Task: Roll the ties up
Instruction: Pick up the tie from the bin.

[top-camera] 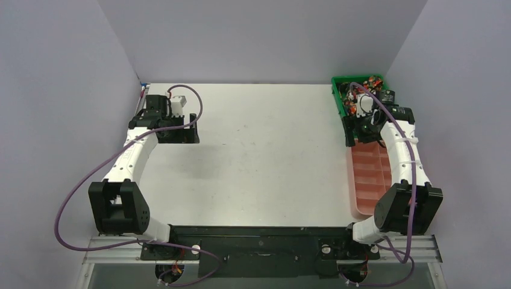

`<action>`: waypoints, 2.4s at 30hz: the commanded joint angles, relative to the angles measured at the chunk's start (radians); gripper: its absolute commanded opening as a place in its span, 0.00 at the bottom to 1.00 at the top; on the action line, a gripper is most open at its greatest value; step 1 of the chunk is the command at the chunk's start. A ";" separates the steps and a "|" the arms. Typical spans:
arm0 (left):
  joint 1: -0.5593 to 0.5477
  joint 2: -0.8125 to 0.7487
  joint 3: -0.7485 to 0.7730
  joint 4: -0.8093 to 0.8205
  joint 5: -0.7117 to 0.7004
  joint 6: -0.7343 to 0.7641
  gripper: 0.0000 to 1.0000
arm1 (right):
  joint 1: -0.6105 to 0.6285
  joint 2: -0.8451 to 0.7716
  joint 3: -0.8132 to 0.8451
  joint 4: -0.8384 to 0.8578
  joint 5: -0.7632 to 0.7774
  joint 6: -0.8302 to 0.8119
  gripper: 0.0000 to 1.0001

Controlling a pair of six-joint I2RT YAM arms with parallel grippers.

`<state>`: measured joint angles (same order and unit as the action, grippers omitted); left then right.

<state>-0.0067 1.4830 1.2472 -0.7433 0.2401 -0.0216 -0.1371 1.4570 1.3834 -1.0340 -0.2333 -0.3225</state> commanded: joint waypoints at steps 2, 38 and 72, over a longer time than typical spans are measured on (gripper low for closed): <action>-0.033 -0.026 0.102 0.170 -0.129 -0.061 0.97 | -0.054 0.088 0.164 0.140 -0.025 0.131 0.74; -0.036 0.018 0.290 0.145 -0.053 0.007 0.97 | -0.102 0.947 0.780 0.606 -0.112 0.779 0.31; 0.040 0.111 0.360 0.237 -0.025 -0.127 0.97 | 0.513 0.282 0.833 1.076 -0.270 0.932 0.00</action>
<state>0.0086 1.6039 1.5578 -0.5694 0.2062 -0.1127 0.3225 1.8652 2.1532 -0.2691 -0.5610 0.4709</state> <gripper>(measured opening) 0.968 0.010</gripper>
